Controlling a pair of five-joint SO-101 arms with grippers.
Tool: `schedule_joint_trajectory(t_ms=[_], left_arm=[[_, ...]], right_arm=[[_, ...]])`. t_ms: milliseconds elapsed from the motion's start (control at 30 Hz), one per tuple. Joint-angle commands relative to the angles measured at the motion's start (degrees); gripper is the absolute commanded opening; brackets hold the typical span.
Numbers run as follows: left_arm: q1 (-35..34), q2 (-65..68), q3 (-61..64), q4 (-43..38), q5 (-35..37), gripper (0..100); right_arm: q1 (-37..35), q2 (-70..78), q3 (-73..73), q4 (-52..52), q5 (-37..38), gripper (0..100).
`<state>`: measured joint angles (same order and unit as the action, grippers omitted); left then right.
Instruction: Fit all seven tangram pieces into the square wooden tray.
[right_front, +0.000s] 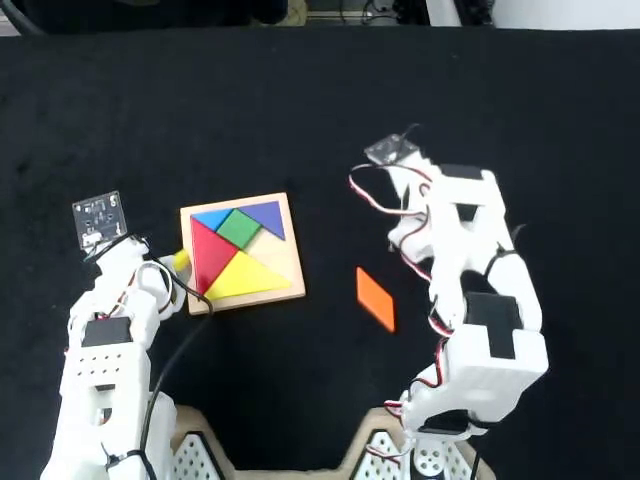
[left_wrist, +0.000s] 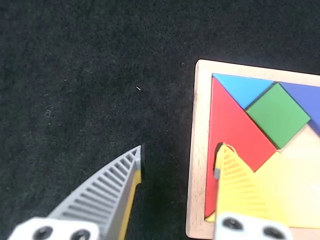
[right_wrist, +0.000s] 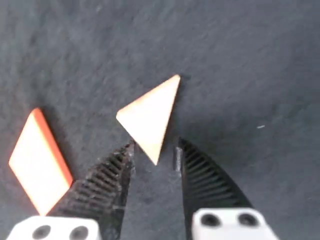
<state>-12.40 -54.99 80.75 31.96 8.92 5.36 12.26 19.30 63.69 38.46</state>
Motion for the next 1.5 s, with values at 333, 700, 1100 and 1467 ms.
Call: schedule_joint_trajectory(t_ms=[333,700,1100,1467], left_arm=[[0.84,-0.97,-0.40,-1.23,-0.44,25],[0.84,-0.97,-0.40,-1.23,-0.44,25],[0.84,-0.97,-0.31,-1.23,-0.44,25],[0.84,-0.97,-0.31,-1.23,-0.44,25]], right_arm=[[-0.18,-7.69,-1.01,0.09,0.79,12.4],[-4.31,-7.87,4.09,-0.18,4.92,30.4],[-6.86,-7.78,6.02,-5.80,-4.40,29.7],[-6.51,2.68,0.31,-5.98,-6.77,22.7]])
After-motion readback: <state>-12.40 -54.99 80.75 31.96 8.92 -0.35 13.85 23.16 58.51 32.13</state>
